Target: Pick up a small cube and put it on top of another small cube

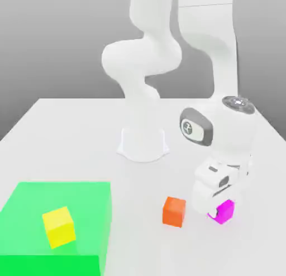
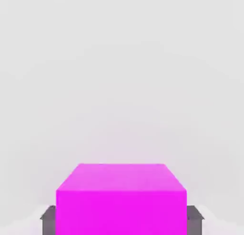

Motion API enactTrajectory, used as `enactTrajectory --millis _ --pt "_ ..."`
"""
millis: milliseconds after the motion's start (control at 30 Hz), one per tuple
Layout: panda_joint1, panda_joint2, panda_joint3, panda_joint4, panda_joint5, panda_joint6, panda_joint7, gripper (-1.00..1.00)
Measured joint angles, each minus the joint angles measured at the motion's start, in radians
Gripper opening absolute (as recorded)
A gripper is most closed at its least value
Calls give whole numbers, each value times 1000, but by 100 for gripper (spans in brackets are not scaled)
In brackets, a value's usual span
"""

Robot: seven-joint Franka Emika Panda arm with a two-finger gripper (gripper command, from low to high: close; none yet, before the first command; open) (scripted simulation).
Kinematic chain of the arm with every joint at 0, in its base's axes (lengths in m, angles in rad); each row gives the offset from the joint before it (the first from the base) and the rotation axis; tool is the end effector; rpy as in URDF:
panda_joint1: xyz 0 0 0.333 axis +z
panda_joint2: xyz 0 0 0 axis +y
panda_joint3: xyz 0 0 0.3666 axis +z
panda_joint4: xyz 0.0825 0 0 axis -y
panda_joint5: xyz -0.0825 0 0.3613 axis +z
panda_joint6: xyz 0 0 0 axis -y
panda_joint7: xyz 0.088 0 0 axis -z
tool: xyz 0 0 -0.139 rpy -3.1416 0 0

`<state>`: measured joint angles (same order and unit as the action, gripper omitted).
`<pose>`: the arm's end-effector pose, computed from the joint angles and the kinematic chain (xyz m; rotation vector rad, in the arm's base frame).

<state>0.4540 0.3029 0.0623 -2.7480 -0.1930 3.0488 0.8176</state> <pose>0.3306 0.2064 0.1672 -3.1359 0.1757 0.0005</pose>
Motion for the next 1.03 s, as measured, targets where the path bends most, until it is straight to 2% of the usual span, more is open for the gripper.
enactTrajectory --millis 100,300,767,833,900,933,1033 --pt "-9 -23 11 -5 11 -19 -8 -100" --pt "-63 -221 80 -36 145 -184 -98 -100" --pt "-591 -304 -193 379 195 -679 353 -100" --pt "-675 -275 -202 398 205 -671 382 -100" --pt "-660 -219 -185 387 215 -603 384 -100" --pt "-657 -197 -183 381 219 -576 383 100" --pt "-657 -197 -183 381 219 -576 383 100"
